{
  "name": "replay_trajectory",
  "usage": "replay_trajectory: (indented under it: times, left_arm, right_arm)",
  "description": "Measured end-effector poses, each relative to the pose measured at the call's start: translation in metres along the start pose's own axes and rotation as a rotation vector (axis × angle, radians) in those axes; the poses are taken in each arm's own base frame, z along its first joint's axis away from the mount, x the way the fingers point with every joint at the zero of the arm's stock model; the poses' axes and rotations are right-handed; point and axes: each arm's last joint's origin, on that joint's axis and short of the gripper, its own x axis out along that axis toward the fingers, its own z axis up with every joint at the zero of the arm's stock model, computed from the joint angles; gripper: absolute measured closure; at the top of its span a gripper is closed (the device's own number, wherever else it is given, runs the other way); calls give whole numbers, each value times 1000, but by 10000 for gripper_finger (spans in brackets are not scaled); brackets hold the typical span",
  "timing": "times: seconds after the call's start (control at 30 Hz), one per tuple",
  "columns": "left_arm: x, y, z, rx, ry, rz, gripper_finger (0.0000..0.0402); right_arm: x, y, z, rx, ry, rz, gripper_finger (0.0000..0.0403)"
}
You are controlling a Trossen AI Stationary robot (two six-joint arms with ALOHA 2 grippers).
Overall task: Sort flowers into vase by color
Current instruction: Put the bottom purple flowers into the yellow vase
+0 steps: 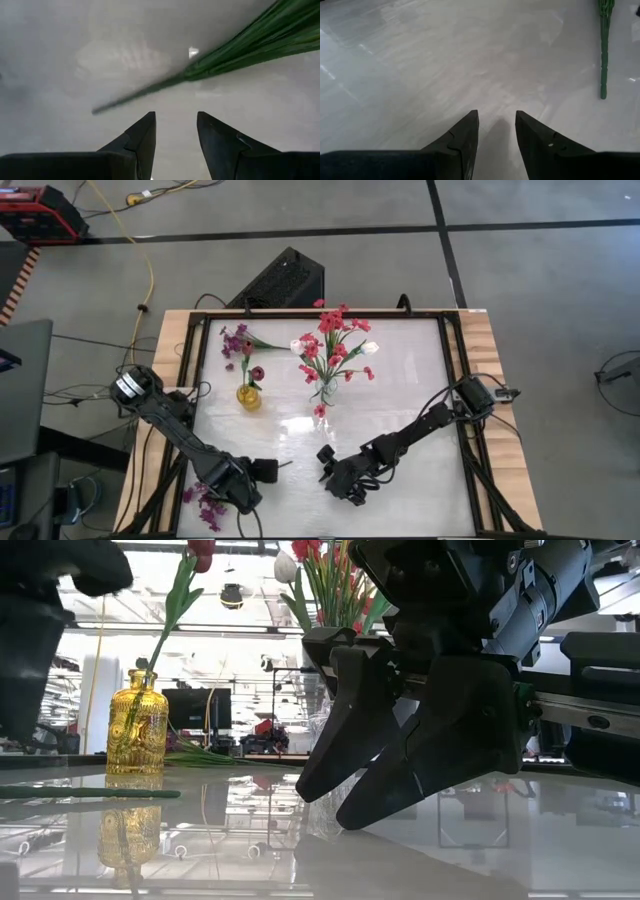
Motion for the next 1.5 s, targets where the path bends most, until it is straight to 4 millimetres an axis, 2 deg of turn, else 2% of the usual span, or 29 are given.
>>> replay_trajectory:
  times: [0.33,0.57,0.87,1.17,1.27,1.43,1.5]
  left_arm:
    - [-5,-1,3,259,-103,-45,269]
    - [9,-5,2,423,-122,-33,269]
    - [16,-1,4,518,-165,-19,269]
    - [24,-2,7,508,-184,-45,271]
    - [24,-2,7,487,-188,-49,291]
    - [24,-2,7,448,-186,-47,379]
    - [22,0,8,413,-182,-41,391]
  right_arm:
    - [0,0,0,0,0,0,243]
    - [0,0,0,0,0,0,243]
    - [0,0,0,0,0,0,243]
    - [0,0,0,0,0,0,243]
    - [0,0,0,0,0,0,243]
    - [0,0,0,0,0,0,243]
    - [0,0,0,0,0,0,243]
